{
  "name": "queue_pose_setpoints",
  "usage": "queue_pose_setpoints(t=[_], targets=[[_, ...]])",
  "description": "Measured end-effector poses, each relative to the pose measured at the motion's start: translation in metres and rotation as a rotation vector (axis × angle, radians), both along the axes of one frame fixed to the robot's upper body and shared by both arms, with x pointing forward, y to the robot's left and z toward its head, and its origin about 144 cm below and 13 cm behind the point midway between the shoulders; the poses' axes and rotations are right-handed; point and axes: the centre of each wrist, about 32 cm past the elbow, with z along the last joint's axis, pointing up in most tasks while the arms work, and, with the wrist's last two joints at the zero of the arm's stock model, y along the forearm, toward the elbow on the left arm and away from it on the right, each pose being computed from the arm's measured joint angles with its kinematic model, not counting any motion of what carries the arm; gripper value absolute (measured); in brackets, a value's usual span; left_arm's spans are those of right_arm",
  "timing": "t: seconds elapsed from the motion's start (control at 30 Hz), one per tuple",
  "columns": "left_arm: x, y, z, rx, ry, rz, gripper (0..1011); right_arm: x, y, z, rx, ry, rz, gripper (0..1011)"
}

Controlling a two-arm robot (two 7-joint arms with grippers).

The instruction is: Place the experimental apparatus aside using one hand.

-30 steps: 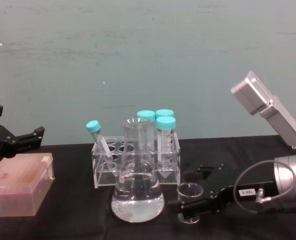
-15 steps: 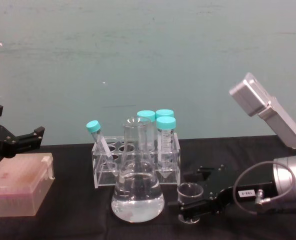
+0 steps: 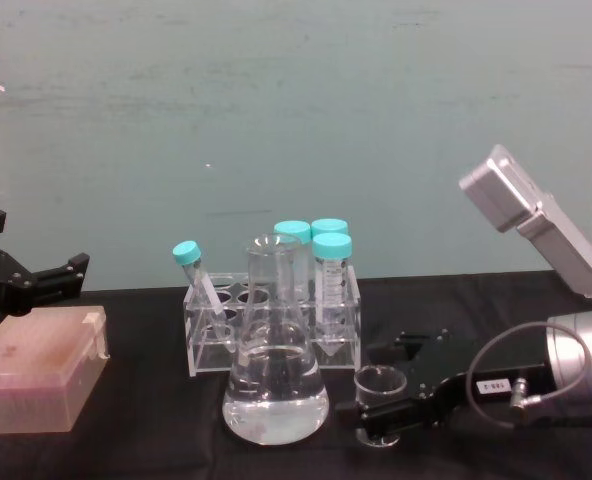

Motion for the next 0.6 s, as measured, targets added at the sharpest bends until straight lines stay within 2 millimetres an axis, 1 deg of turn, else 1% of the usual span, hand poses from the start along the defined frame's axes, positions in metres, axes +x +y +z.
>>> queue_pose_setpoints(t=[0.17,0.27,0.37,0.4,0.47,0.5,0.57,0.6], targets=[[0.0,0.0,0.0,0.0,0.0,0.0,1000,0.0,-0.0001,0.0,0.001,0.0,0.0,995],[0.0,0.0,0.0,0.0,0.0,0.0,1000,0.0,-0.0001,0.0,0.001,0.0,0.0,927],[0.0,0.0,0.0,0.0,0.0,0.0,1000,0.0,-0.0001,0.0,0.001,0.0,-0.001,885],[0.0,0.0,0.0,0.0,0.0,0.0,1000,0.0,-0.0001,0.0,0.001,0.0,-0.001,839],[0.0,0.0,0.0,0.0,0.0,0.0,1000,0.0,-0.0001,0.0,0.001,0.0,-0.001,796],[0.0,0.0,0.0,0.0,0.0,0.0,1000,0.0,-0.0001,0.0,0.001,0.0,-0.001,741],[0.0,0.0,0.0,0.0,0.0,0.0,1000,0.0,-0.0001,0.0,0.001,0.0,0.0,711],[0.0,0.0,0.0,0.0,0.0,0.0,1000,0.0,-0.0001,0.0,0.001,0.0,0.0,664]])
